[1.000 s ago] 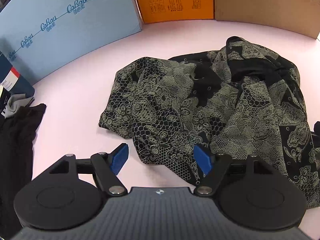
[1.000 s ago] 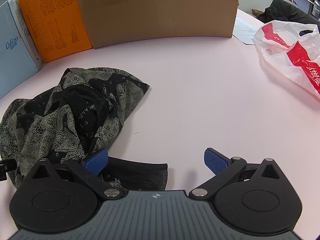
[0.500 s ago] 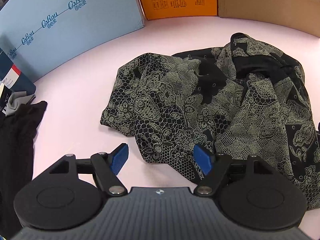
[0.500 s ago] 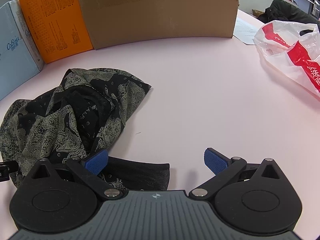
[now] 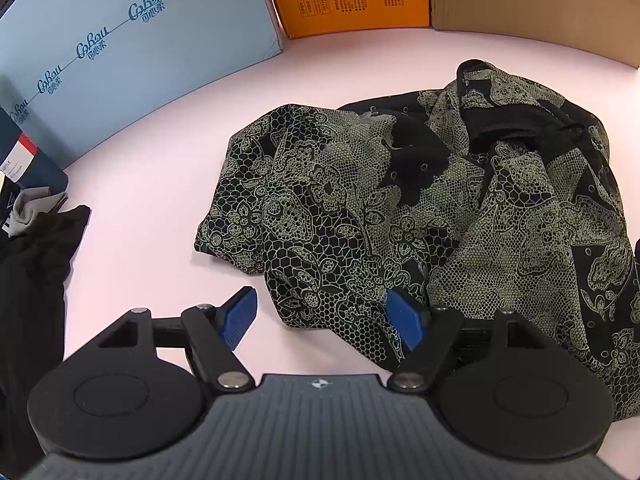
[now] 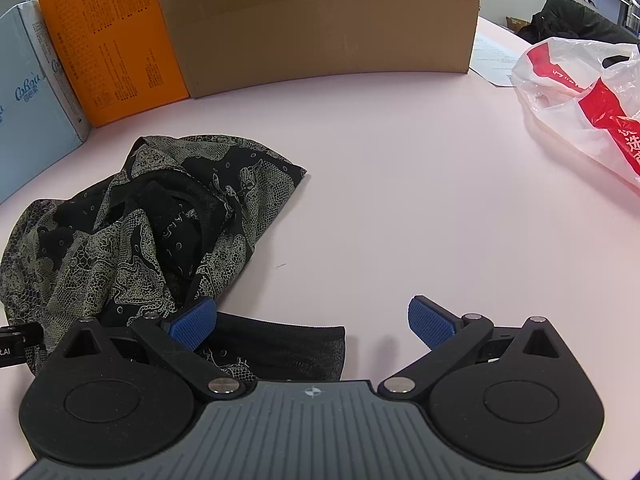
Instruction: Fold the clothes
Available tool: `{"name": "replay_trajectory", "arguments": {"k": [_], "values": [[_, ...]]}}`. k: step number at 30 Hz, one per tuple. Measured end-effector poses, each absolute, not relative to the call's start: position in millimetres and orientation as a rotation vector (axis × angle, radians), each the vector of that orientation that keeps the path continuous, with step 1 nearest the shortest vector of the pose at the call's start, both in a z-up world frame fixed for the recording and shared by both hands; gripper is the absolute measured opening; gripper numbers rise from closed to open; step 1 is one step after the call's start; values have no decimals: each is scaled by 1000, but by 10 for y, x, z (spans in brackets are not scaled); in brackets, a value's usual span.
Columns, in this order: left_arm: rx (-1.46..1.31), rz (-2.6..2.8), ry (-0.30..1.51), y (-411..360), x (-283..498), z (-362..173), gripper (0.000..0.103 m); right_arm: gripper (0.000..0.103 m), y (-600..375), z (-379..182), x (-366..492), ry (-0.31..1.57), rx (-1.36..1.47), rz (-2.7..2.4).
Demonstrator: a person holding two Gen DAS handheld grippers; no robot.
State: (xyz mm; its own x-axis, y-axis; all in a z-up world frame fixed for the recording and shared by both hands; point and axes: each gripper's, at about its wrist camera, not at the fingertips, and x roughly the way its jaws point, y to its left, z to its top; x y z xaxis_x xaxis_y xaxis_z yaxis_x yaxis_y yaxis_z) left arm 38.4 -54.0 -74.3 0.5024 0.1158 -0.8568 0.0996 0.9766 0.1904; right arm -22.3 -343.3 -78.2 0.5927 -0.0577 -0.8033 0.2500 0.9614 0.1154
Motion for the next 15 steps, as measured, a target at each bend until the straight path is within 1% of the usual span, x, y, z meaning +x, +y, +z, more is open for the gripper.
{"name": "replay_trajectory", "arguments": {"k": [1,3,5,7,8,15], "values": [[227,7,1044,-541,380,-742,69,103,-3435,-782,-223,920,227,-180],[225,-9,1036,-541,371,-740,55,103,-3435,-779,-225,913,231,-177],[223,-17,1029,-532,366,-740,24,103,-3432,-771,-228,901,235,-168],[215,6,1018,-493,374,-734,9,103,-3420,-751,-226,888,229,-153],[207,22,1012,-459,382,-727,6,103,-3409,-736,-225,880,222,-147],[55,136,966,47,510,-567,5,103,-3343,-620,-255,790,188,-104]]}}
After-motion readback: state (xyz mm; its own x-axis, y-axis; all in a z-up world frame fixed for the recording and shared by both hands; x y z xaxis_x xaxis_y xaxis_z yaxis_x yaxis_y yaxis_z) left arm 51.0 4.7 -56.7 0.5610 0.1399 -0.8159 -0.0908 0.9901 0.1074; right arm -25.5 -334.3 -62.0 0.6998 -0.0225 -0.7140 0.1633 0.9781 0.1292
